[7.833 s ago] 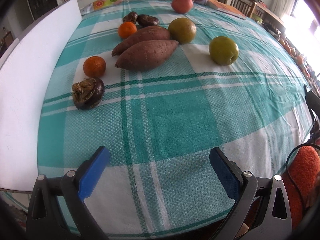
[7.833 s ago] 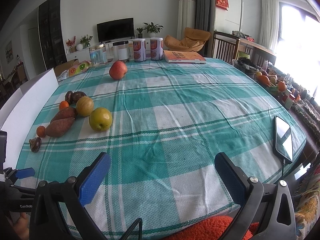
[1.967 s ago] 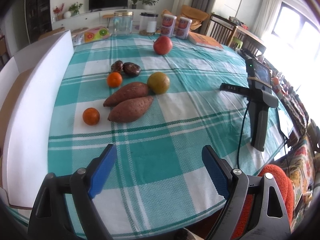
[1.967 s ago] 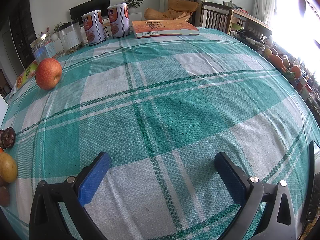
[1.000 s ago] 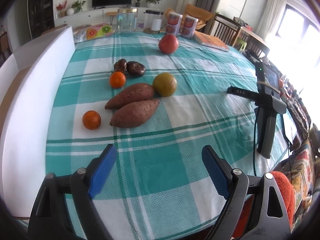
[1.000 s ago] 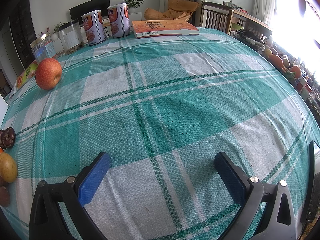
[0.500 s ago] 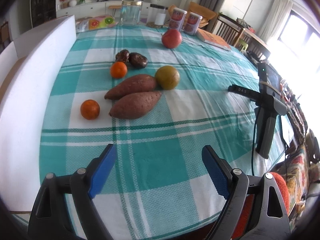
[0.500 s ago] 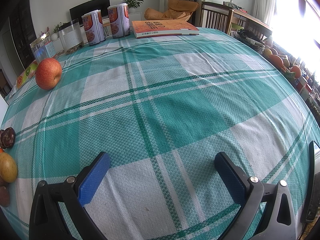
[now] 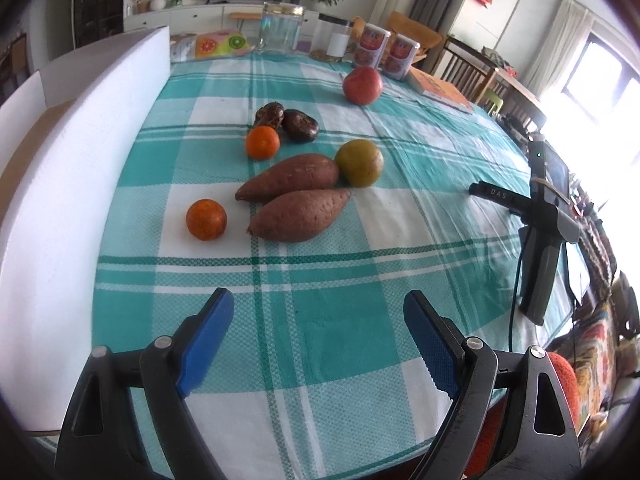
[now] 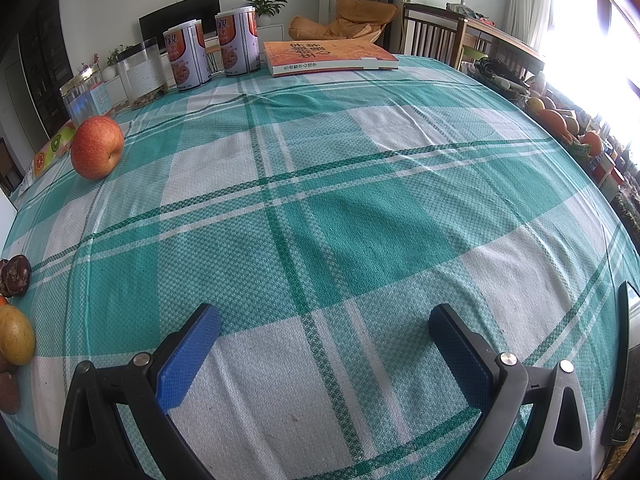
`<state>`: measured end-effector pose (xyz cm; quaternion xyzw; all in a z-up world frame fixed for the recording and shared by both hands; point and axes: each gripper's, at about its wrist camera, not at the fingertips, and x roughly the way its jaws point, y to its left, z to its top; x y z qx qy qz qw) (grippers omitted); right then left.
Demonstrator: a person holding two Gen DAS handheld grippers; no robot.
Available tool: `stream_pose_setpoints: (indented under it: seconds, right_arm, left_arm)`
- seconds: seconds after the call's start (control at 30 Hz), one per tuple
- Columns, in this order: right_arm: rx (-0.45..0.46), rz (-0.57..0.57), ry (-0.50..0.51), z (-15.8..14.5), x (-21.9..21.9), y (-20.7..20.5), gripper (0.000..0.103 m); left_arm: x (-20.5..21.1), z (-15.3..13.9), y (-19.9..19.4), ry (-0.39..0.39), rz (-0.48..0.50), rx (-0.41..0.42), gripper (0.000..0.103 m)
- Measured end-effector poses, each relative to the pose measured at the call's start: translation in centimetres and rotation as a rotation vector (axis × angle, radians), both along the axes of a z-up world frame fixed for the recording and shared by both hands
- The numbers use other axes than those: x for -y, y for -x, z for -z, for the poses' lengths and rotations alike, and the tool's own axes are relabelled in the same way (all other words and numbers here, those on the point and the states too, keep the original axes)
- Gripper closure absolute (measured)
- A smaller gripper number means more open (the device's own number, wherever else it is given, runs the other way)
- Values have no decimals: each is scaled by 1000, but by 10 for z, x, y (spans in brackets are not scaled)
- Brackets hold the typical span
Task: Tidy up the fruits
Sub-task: 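Move the open left gripper toward the tangerine beside the sweet potatoes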
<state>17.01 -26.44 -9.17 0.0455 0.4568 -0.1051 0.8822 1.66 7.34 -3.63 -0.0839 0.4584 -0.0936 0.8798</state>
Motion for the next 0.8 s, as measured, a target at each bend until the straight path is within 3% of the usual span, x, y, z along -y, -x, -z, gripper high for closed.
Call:
stream_pose_setpoints:
  seconds: [0.2, 0.4, 0.8]
  right_arm:
    - [0, 0, 0, 0, 0, 0, 0]
    - [0, 0, 0, 0, 0, 0, 0]
    - [0, 0, 0, 0, 0, 0, 0]
  left_arm:
    - [4, 0, -2, 16, 9, -8, 15]
    - [-1, -15, 3, 5, -5, 41, 15]
    - [-2, -11, 0, 15, -12, 29, 15]
